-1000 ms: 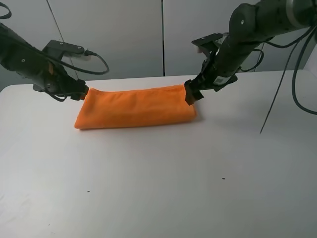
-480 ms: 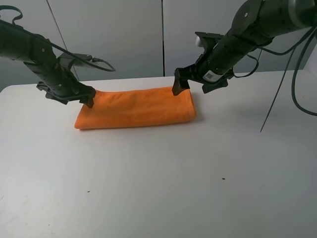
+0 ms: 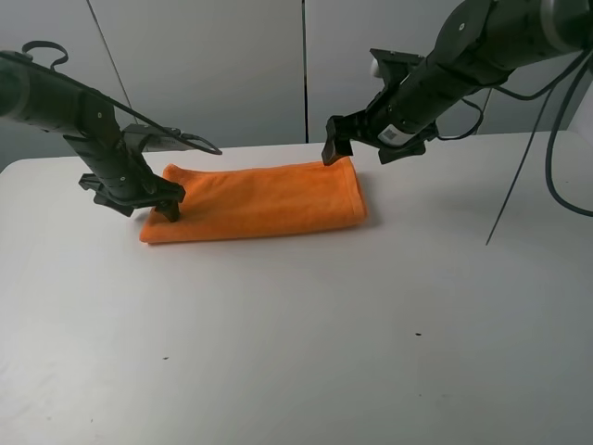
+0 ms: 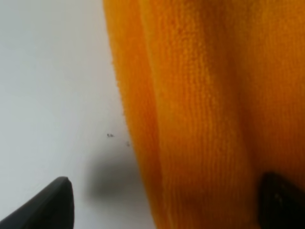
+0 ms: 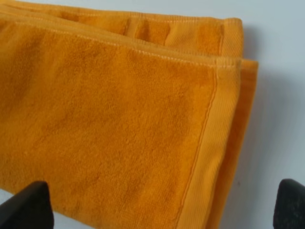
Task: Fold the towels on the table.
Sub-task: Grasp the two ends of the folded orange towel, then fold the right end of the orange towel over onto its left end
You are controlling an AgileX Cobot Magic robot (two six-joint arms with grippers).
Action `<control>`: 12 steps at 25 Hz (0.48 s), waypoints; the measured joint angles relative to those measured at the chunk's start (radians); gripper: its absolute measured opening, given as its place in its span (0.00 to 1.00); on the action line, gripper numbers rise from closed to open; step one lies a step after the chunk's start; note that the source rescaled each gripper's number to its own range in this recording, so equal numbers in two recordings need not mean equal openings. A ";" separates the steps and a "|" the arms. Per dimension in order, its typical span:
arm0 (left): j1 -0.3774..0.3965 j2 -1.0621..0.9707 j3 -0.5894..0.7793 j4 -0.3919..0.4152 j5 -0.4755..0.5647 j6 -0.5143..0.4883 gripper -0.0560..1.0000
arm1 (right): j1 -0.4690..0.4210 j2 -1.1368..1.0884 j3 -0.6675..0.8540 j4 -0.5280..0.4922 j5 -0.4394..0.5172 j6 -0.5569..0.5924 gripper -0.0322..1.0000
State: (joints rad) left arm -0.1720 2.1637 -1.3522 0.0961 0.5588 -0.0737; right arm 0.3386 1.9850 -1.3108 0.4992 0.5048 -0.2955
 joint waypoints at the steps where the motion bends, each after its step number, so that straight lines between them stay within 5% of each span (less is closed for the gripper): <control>1: 0.000 0.005 -0.002 -0.002 0.002 0.000 0.99 | -0.002 0.002 0.000 0.002 -0.001 0.000 1.00; 12: 0.000 0.014 -0.008 -0.013 0.013 -0.002 0.99 | -0.009 0.104 -0.013 0.014 -0.025 0.000 1.00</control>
State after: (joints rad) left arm -0.1720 2.1782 -1.3602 0.0831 0.5718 -0.0756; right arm 0.3300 2.0894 -1.3242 0.5131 0.4795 -0.2955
